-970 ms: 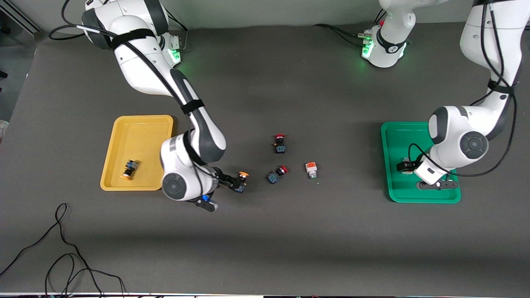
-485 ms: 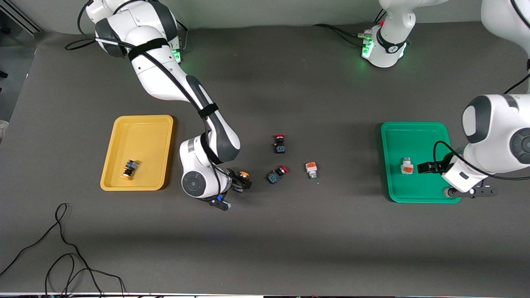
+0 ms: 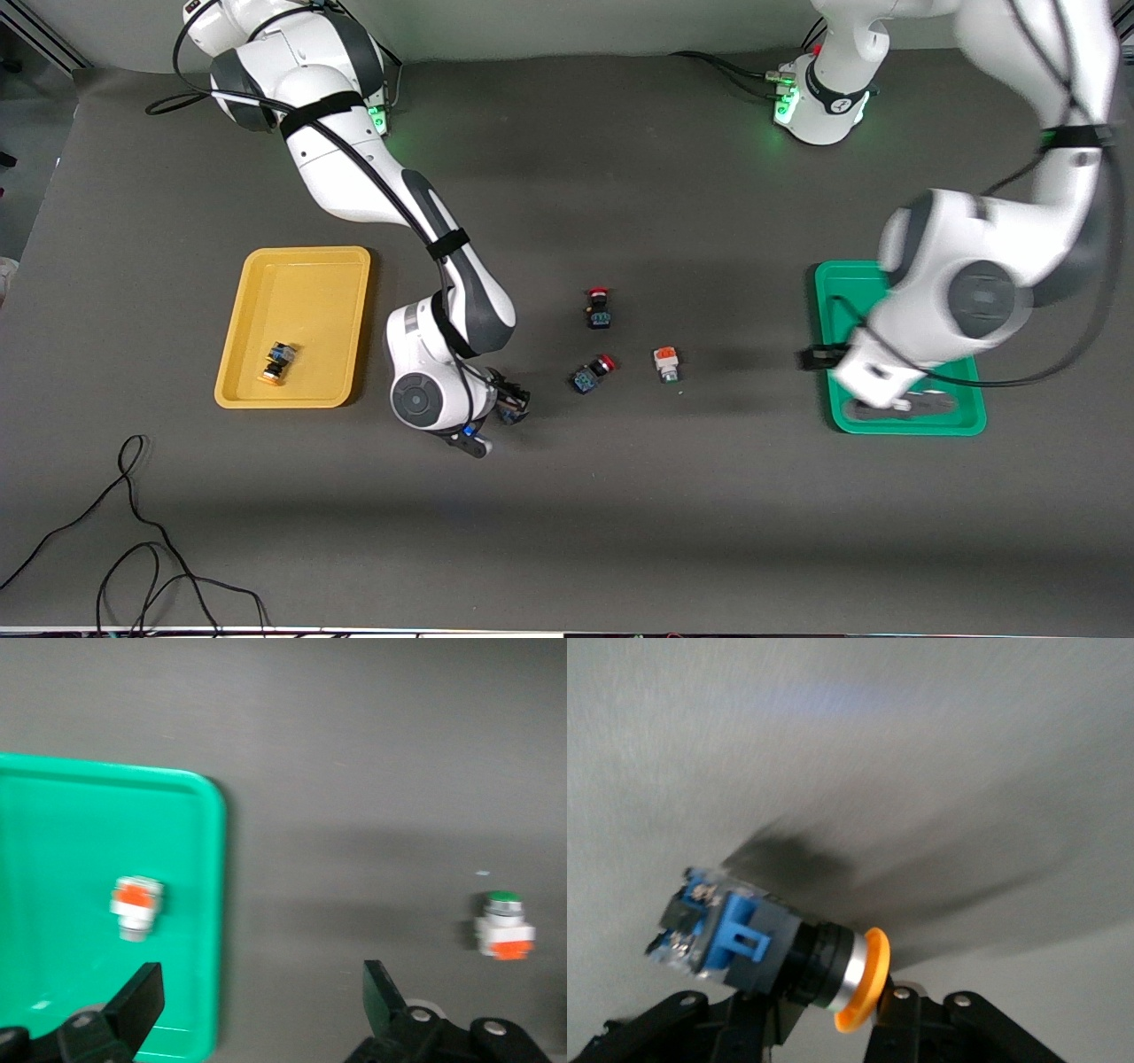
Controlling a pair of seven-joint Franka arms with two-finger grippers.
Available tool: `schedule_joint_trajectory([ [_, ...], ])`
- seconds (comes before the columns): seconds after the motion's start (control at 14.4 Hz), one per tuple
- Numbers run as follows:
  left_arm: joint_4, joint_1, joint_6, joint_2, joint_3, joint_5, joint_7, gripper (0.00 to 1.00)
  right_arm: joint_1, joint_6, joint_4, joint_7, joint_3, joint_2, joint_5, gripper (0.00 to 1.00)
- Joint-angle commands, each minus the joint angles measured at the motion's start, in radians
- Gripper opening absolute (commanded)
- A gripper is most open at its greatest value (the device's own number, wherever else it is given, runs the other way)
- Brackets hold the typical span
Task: Place green and yellow buttons in trays
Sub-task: 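Grasp another green button with the left gripper while the right gripper lifts yellow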
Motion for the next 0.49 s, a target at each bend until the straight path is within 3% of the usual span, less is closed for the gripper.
schedule_joint_trajectory([
  [0.0,0.049,-0.135,0.048,0.050,0.017,-0.005,-0.201,1.00,-0.044,-0.103,0.014,0.004,-0.030,-0.074,-0.002,0.00],
  [0.21,0.054,-0.227,0.105,0.089,0.017,-0.006,-0.297,1.00,-0.070,-0.241,-0.003,-0.065,-0.091,-0.161,-0.015,0.00],
  [0.42,0.052,-0.274,0.191,0.159,0.017,-0.006,-0.337,1.00,-0.070,-0.347,-0.008,-0.159,-0.172,-0.189,-0.015,0.00],
])
